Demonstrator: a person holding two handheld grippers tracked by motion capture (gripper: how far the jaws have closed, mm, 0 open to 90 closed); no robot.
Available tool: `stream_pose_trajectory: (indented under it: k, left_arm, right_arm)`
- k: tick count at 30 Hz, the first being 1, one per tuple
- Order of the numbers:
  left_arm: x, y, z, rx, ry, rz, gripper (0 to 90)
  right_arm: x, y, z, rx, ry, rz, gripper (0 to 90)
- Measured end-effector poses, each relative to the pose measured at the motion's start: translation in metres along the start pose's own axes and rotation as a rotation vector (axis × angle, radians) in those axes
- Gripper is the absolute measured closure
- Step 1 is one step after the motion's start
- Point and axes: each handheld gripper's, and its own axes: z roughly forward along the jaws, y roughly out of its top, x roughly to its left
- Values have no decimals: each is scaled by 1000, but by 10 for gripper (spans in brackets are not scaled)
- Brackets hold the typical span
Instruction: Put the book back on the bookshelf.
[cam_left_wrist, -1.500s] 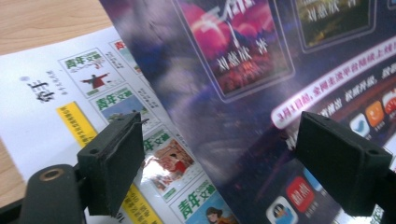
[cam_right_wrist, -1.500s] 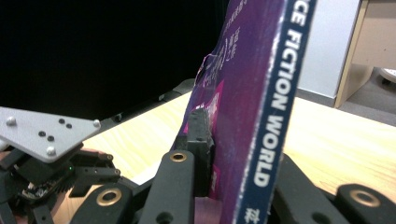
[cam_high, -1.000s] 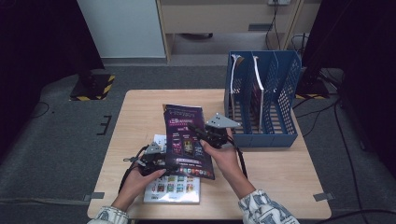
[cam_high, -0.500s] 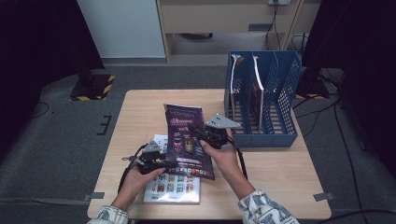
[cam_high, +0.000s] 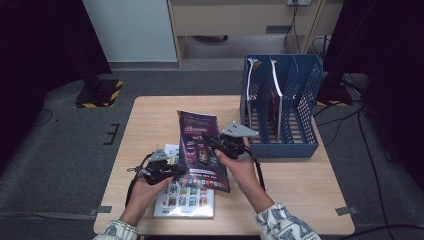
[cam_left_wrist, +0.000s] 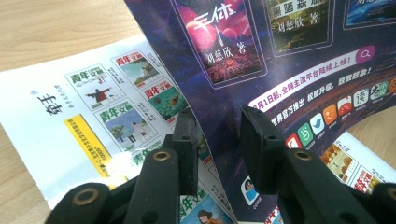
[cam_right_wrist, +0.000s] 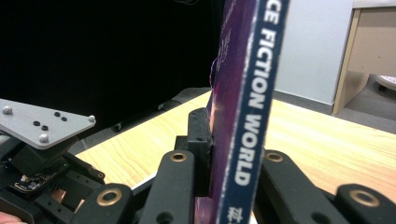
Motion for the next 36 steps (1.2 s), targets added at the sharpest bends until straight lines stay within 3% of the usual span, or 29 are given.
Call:
stream_pose_trajectory:
  k: [10, 19, 30, 36]
  left_arm:
    - [2, 3, -8, -44, 64, 12, 748]
    - [0, 5, -11, -53, 119, 53, 753]
    - [-2, 5, -14, -75, 134, 73, 768]
    - [-2, 5, -15, -74, 134, 79, 768]
  right_arm:
    - [2, 6, -3, -12, 7, -26, 826]
    - [2, 7, -4, -20, 28, -25, 821]
    - [7, 8, -3, -22, 75, -45, 746]
    - [6, 8, -3, -20, 66, -48, 733]
